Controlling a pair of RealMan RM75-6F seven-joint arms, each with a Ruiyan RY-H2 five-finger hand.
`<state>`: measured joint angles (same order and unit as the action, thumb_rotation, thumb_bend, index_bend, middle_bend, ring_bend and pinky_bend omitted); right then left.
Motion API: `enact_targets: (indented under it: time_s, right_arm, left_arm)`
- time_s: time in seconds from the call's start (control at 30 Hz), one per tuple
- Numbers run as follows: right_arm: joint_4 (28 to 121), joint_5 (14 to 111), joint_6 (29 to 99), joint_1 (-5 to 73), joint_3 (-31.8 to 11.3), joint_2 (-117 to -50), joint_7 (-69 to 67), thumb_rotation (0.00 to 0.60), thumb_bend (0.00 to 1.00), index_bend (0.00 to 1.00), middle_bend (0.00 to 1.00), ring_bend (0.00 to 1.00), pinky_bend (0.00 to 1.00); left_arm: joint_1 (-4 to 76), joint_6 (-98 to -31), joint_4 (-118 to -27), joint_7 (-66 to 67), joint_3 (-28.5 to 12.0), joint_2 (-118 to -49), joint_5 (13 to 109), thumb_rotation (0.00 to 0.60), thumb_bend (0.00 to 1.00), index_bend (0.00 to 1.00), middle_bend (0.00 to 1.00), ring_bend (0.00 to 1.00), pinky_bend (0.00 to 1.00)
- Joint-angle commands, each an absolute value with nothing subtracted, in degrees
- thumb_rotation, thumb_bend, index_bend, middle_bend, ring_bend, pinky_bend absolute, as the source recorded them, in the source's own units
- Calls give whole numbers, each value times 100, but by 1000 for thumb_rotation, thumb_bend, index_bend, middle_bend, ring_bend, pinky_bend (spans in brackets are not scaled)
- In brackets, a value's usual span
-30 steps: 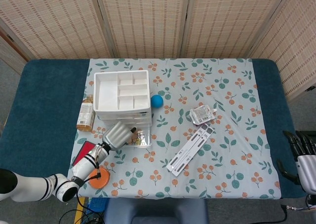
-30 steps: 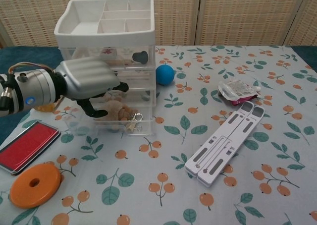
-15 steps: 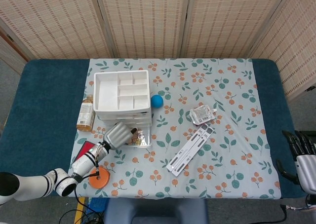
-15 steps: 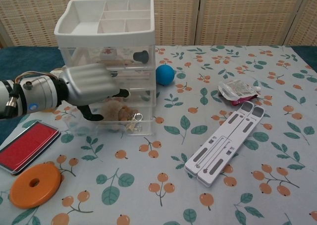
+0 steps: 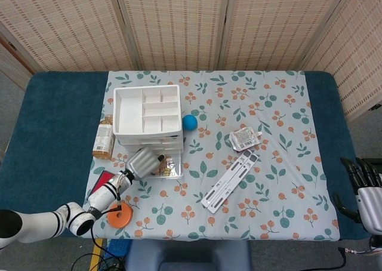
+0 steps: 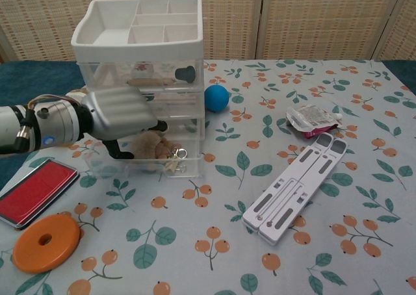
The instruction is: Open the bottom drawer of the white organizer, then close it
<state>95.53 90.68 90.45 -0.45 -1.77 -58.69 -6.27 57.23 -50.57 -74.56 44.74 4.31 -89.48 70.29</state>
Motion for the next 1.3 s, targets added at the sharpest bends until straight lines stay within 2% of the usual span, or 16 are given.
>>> enact_targets:
  time_s: [0.03,0.43,0.77,1.3]
  right_arm:
    - [9554,9066,9043,-45,-177,-5870,-629,600,425,0,103,0,23]
    - [9516,9031,9034,-52,-184,-5878,-673,600,425,0,103,0,23]
    - [9475,9012,9048,-66,-192,-5887,-716,600,425,0,103,0,23]
    - [9473,9020,9050,-62,-201,-5896,-711,600,425,0,103,0,23]
  left_arm:
    - [5730,-4988,-7455,4505,388,-8963,7034,600,260,290,958,1000,1000]
    - [5755,-4741,-7399,4629,272,-9023,7084,600,259,343,958,1000,1000]
    - [5742,-4656,-7356,4554,178,-9077,7152,600,259,455,958,1000,1000]
    - [5653,-4651,-7352,4113,60,-9047,7363,600,259,554,960,1000,1000]
